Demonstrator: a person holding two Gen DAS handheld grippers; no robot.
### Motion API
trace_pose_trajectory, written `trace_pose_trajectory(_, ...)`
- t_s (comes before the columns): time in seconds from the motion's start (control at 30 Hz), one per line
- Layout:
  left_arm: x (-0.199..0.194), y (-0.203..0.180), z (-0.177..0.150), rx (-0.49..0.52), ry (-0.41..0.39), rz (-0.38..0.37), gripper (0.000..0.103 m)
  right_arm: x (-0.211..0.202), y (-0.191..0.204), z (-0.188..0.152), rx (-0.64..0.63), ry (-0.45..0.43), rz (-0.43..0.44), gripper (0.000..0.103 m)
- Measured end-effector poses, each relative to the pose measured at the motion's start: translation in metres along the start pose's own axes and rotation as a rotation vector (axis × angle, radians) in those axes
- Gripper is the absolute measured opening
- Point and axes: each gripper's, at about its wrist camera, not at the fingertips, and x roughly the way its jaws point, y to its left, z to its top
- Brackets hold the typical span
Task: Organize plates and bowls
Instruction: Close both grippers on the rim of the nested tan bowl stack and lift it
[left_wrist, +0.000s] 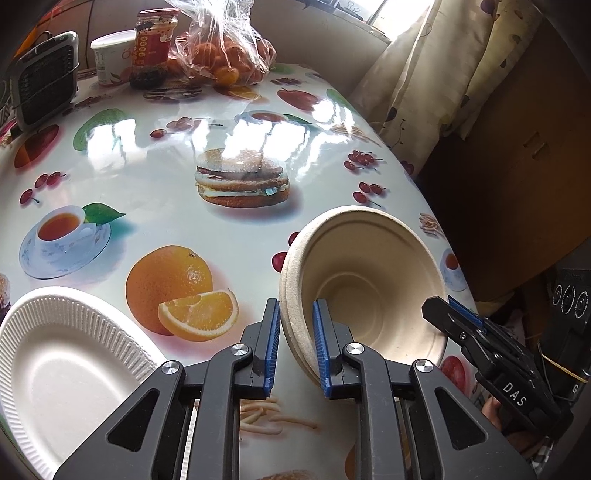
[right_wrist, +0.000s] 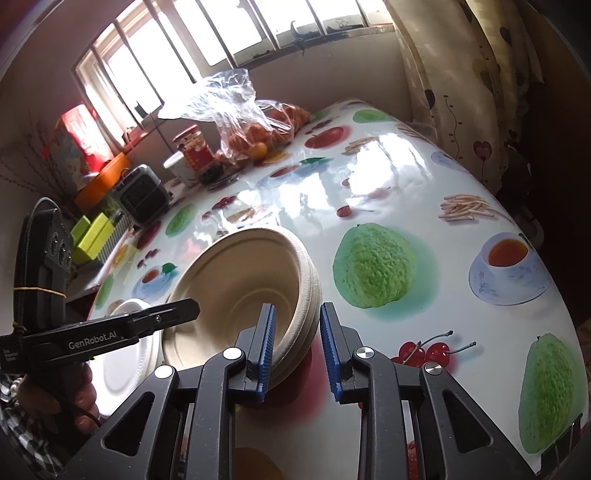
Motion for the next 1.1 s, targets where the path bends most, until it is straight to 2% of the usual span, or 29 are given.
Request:
trace_pose_trajectory(0.73,-0.001,-0.002,0.001,0.002,-0.004,-0.002,0.019,0.001,-0.001,0.001,0.005,0.001,0.0,0.024)
trace_pose_trajectory(1.1,-0.013,-0.003,0.001,0.003,-0.032,-0.001,0.019,-0.001,0.0,0.007,-0.008,-0.009,0.004,0.024)
